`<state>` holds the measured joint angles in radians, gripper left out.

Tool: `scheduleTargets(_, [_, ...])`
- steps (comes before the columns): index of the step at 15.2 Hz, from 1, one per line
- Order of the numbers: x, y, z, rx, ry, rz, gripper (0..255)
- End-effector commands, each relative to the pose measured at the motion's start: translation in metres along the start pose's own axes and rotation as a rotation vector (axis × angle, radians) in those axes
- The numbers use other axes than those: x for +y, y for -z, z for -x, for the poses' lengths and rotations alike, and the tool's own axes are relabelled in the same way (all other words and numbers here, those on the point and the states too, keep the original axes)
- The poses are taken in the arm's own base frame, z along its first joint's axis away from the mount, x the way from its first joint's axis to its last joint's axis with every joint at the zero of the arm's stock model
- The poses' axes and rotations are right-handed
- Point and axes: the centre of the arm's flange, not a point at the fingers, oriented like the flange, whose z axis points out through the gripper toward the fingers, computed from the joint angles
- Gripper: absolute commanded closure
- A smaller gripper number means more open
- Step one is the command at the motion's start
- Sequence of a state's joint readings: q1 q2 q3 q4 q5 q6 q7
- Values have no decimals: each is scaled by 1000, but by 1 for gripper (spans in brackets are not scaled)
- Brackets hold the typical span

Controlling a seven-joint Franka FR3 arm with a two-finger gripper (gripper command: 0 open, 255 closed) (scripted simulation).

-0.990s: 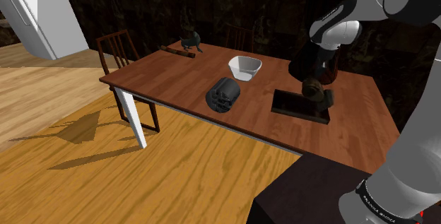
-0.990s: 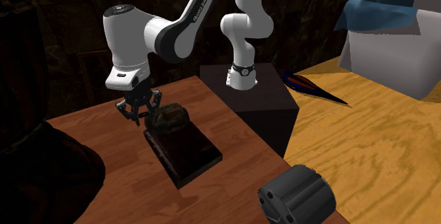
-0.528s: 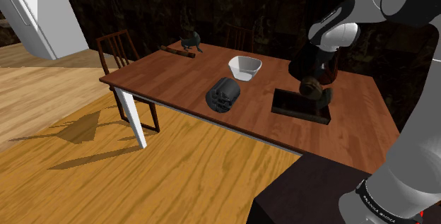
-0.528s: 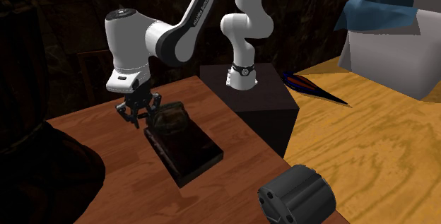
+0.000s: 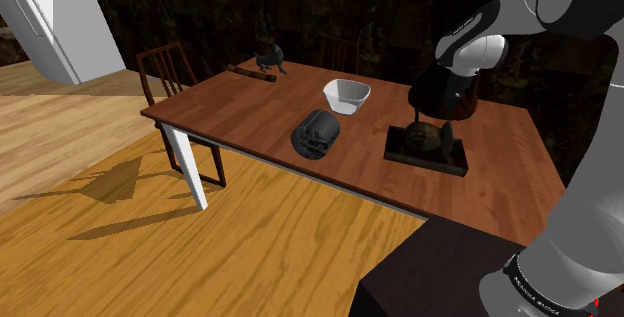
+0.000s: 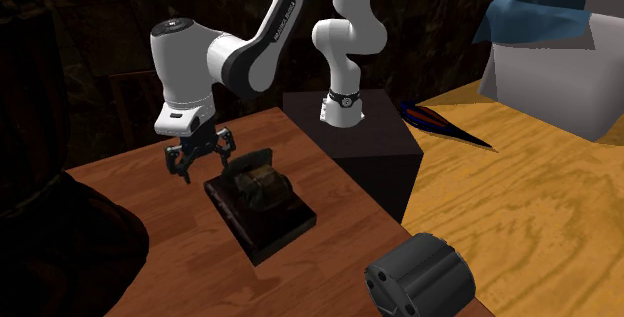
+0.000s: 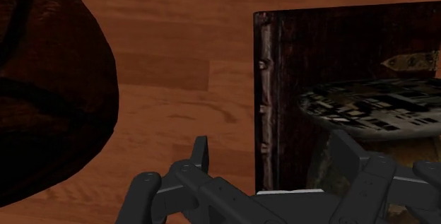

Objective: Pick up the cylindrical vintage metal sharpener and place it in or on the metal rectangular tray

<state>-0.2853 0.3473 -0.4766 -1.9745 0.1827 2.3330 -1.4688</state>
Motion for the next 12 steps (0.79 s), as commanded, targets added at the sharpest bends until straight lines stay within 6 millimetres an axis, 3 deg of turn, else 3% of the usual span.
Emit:
scheduleTargets(1, [0,14,0,0,0,-1,0])
scheduleTargets(4, [0,51,0,0,0,-1,0])
scheduleTargets(12, [0,51,0,0,0,-1,0])
